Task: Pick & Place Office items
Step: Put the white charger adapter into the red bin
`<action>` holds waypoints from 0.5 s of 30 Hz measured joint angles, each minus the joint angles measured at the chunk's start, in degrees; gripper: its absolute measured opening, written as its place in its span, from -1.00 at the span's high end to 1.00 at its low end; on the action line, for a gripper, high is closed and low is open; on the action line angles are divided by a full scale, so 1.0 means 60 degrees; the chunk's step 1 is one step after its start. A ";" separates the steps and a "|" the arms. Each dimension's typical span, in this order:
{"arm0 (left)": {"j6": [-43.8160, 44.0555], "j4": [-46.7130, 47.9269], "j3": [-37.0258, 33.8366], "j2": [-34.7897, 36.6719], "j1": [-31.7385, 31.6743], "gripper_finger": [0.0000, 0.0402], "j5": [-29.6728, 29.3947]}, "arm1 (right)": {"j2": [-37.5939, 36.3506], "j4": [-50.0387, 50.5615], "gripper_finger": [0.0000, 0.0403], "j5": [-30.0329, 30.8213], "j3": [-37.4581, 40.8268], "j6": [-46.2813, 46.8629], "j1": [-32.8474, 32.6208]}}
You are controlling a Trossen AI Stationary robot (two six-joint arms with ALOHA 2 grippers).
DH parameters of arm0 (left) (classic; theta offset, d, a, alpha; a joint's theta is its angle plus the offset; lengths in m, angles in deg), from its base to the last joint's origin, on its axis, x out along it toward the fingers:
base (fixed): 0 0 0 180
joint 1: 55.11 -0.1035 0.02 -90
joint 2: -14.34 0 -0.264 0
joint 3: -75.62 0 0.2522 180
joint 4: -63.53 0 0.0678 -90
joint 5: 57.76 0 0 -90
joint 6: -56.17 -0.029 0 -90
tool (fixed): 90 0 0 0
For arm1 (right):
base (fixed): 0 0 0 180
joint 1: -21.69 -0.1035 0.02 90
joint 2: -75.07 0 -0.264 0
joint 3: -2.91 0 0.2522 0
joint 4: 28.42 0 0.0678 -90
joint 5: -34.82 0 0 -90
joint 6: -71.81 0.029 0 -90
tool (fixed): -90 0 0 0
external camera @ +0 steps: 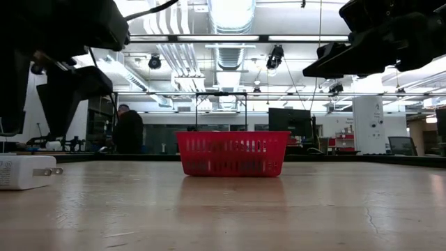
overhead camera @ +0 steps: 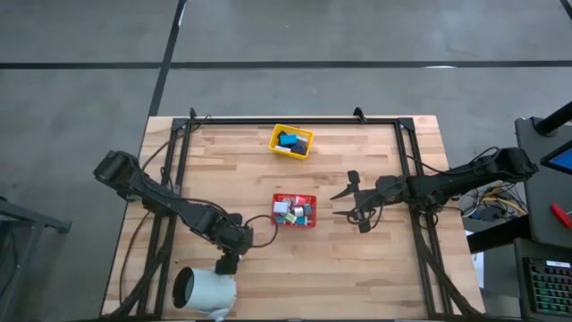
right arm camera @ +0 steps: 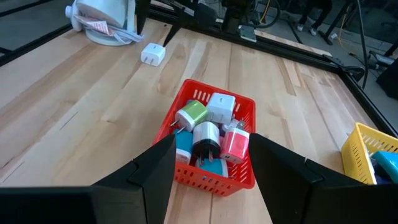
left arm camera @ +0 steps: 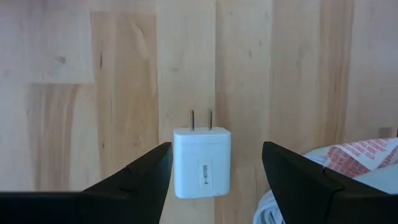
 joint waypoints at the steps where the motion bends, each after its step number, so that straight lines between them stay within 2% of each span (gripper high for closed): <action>1: 0.0024 0.0000 0.0000 -0.0032 0.0014 -0.27 0.0038 | 0.0000 0.0000 0.00 0.0000 0.0000 0.0004 0.0000; 15: 0.0372 0.0107 -0.0018 -0.0609 0.0046 -0.27 0.0425 | 0.0000 0.0029 0.00 0.0000 0.0000 0.0015 0.0000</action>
